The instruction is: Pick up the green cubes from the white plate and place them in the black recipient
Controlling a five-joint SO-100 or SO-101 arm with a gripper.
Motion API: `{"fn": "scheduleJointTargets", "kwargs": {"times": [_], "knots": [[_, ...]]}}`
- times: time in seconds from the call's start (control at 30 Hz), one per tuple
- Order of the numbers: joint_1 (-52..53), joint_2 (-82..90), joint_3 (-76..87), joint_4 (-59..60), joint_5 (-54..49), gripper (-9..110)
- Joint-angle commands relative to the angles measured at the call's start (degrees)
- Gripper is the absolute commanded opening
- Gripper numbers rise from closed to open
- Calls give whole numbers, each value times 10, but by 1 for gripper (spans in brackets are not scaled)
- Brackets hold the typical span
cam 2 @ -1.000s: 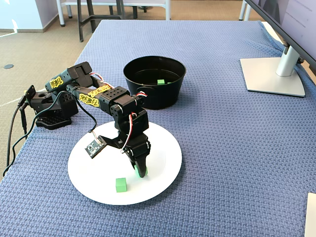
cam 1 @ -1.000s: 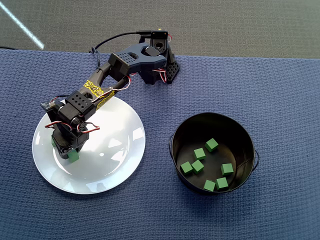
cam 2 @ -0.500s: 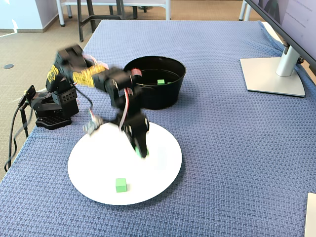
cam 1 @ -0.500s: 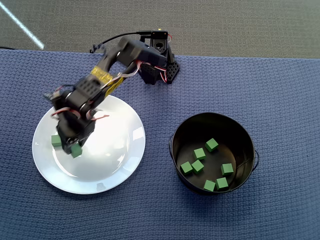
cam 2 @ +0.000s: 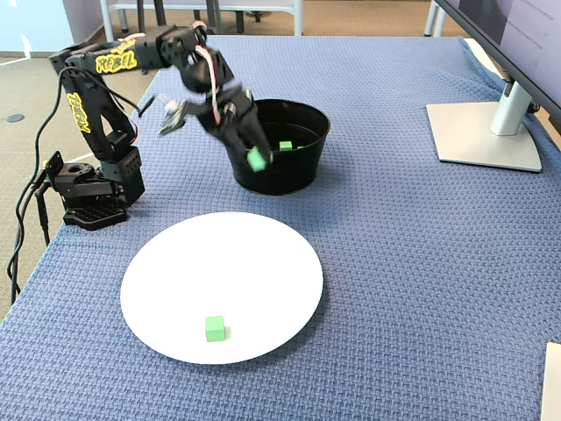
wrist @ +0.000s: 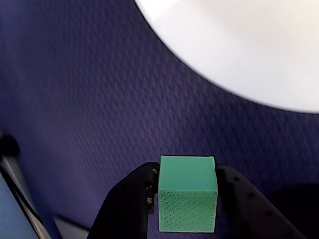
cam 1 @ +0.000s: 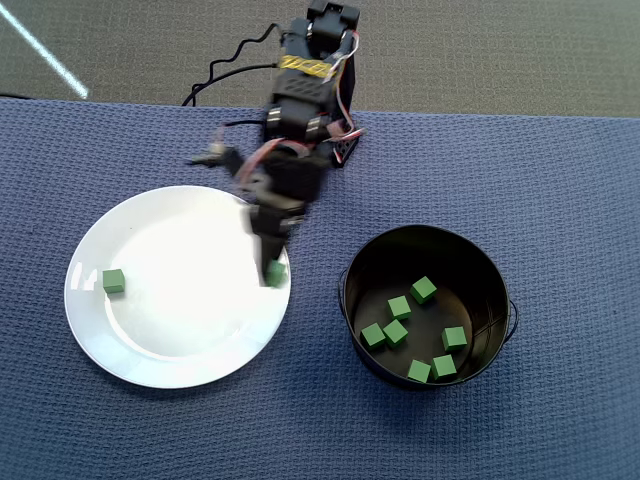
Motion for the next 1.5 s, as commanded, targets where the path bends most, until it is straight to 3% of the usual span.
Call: {"fn": "scheduleJointTargets", "kwargs": {"times": [0.0,0.23,0.5,0.6,0.7,0.93,1.2,1.47], "knots": [[-120,62,29,-24,-31,0],[-305,-20,19,-76,-47,0],[-361,-136,5,-135,-33,1],[-355,-120,2,-125,-30,25],[-340,-97,2,-115,-27,31],[-254,-32,-76,-27,-29,29],[-69,-40,-217,111,20,13],[154,-137,-234,107,47,0]]}}
